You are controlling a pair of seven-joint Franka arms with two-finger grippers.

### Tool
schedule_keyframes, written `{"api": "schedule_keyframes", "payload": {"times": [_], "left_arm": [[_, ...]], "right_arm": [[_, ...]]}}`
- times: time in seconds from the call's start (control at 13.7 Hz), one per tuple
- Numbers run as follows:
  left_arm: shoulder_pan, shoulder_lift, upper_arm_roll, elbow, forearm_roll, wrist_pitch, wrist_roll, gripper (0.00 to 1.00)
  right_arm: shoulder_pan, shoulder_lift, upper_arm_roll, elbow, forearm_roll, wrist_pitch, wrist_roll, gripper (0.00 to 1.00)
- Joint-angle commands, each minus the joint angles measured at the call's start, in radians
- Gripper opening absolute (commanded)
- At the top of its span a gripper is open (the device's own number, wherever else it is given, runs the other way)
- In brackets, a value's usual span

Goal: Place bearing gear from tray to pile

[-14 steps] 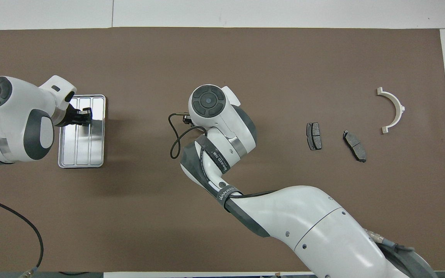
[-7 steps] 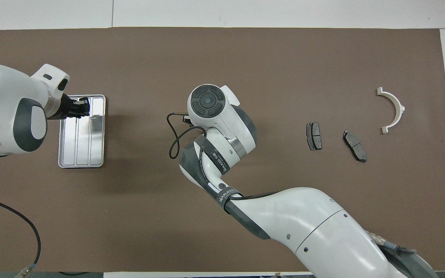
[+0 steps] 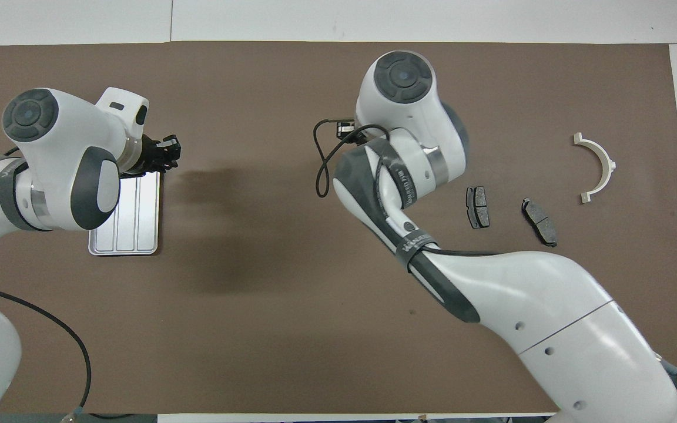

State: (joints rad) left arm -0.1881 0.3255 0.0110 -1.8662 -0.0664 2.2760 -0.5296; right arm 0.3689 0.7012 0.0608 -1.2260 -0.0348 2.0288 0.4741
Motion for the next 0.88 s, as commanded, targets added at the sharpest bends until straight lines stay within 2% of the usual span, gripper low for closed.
{"api": "schedule_keyframes", "payload": {"times": [0.0, 0.29, 0.37, 0.51, 0.66, 0.8], "left_arm": [[-0.1, -0.011, 0.015, 0.009, -0.015, -0.018, -0.181, 0.0], [-0.294, 0.013, 0.023, 0.084, 0.002, -0.043, -0.505, 0.0], [-0.348, 0.047, 0.024, 0.128, 0.003, -0.05, -0.567, 0.0], [-0.437, 0.145, 0.026, 0.235, 0.011, -0.055, -0.677, 0.0], [-0.478, 0.156, 0.027, 0.237, 0.028, -0.043, -0.708, 0.0], [-0.536, 0.205, 0.049, 0.245, 0.065, -0.044, -0.751, 0.0]], "right_arm": [[-0.138, -0.049, 0.019, 0.003, 0.013, -0.024, -0.223, 0.0], [-0.326, -0.117, 0.017, -0.016, 0.004, -0.163, -0.558, 0.0], [-0.37, -0.143, 0.017, -0.045, 0.004, -0.186, -0.625, 0.0], [-0.441, -0.215, 0.016, -0.16, 0.001, -0.185, -0.702, 0.0], [-0.493, -0.267, 0.016, -0.263, 0.001, -0.171, -0.735, 0.0], [-0.518, -0.317, 0.016, -0.398, 0.001, -0.075, -0.733, 0.0]]}}
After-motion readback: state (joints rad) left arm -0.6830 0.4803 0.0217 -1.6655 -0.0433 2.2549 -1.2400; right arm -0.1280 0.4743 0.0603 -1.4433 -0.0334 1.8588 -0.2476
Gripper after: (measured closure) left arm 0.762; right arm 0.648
